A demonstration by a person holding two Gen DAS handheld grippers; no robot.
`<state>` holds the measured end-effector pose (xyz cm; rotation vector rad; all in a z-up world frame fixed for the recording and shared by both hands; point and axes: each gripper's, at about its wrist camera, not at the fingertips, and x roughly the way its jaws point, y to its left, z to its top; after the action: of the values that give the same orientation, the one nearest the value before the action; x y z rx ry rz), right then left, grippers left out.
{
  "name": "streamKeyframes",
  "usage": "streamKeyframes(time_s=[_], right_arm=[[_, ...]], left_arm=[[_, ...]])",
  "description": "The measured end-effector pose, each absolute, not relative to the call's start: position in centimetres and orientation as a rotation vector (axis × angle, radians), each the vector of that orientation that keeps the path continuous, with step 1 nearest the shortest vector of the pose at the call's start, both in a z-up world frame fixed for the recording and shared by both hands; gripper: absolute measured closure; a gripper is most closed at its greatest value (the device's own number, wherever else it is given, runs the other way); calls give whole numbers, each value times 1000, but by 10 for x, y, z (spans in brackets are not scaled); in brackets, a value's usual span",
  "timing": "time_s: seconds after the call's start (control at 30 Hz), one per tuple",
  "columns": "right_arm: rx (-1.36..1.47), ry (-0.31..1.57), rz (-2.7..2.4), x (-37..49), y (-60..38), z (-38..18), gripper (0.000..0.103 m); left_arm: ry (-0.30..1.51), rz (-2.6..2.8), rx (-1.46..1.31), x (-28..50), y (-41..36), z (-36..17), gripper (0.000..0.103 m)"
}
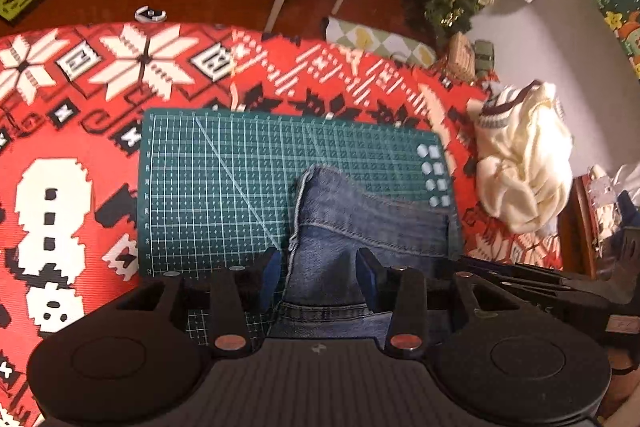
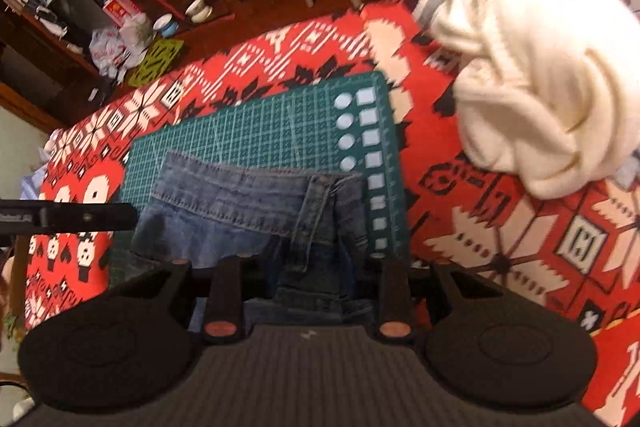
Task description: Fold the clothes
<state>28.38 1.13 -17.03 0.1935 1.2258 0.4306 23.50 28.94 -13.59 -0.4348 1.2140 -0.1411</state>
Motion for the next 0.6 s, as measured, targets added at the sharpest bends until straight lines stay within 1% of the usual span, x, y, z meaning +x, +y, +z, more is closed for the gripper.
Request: streamKeyframes(time_s=[0.13, 0.17, 0.2, 0.23, 0.27, 0.47, 0.6], right_arm=[[210, 1263, 410, 290, 11, -177, 74], [213, 1268, 409, 291, 10, -177, 76], [207, 1269, 410, 291, 11, -176, 81], [202, 1266, 412, 290, 12, -174, 87], [205, 1260, 415, 289, 12, -171, 94], [179, 1178, 363, 279, 12, -135, 96], [147, 1190, 320, 282, 12, -146, 94]], left_arm=[[1236, -114, -395, 239, 289, -148, 64], [1233, -126, -410, 239, 289, -149, 70], [1231, -138, -424, 239, 289, -149, 75], [1228, -150, -439, 239, 288, -150, 85], [1225, -151, -416, 240, 285, -148, 85], [1168, -198, -361, 238, 274, -129, 87], [1195, -181, -370, 244, 274, -142, 87]])
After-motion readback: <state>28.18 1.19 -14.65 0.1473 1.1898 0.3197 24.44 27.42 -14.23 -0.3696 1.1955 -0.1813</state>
